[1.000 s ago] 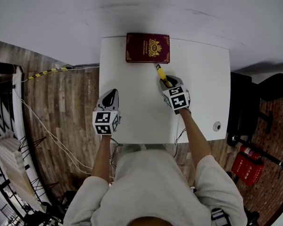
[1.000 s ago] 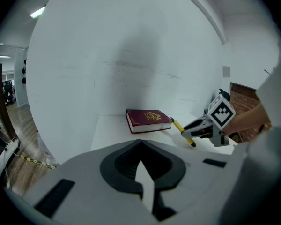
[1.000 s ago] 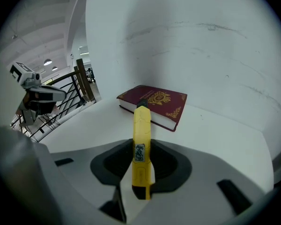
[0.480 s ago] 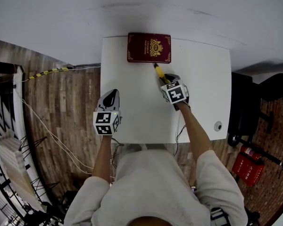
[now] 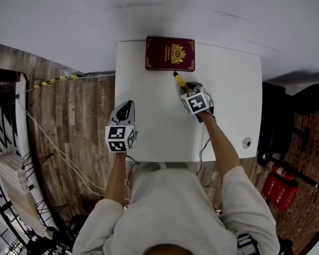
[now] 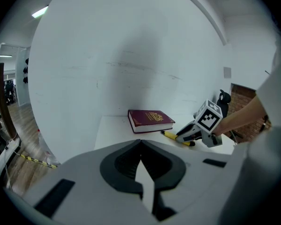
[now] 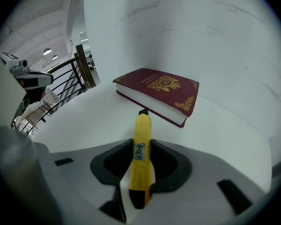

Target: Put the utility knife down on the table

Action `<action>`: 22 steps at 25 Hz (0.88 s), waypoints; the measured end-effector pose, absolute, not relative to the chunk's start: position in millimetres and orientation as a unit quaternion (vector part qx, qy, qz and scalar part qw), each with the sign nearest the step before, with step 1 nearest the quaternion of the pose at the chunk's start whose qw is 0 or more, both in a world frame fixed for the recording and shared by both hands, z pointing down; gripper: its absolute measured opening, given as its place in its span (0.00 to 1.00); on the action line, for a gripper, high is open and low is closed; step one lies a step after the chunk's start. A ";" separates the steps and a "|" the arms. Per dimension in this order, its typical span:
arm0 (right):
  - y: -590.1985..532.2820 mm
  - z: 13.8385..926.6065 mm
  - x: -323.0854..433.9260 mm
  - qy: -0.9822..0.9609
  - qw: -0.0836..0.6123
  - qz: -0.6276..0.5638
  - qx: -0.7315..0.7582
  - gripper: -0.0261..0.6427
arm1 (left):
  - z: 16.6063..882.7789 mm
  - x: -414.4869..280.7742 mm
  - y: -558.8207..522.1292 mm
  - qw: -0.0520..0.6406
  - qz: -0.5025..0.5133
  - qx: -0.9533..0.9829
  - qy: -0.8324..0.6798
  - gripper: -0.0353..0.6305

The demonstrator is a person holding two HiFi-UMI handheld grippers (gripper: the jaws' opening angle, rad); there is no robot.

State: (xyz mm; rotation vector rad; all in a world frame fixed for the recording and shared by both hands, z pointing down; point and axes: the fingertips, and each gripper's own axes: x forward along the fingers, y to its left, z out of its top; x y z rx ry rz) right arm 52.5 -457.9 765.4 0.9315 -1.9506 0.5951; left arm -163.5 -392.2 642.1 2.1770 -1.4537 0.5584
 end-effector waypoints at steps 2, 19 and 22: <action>-459.0 768.6 52.6 -0.784 0.437 0.235 0.373 0.21 | 641.3 -165.0 -392.9 0.230 0.202 0.791 -0.530 0.06; -461.5 748.8 50.5 -0.799 0.418 0.205 0.381 0.31 | 631.9 -168.3 -394.2 0.222 0.199 0.795 -0.529 0.06; -459.4 734.3 49.5 -0.803 0.403 0.200 0.390 0.28 | 628.5 -166.8 -394.0 0.218 0.198 0.797 -0.527 0.06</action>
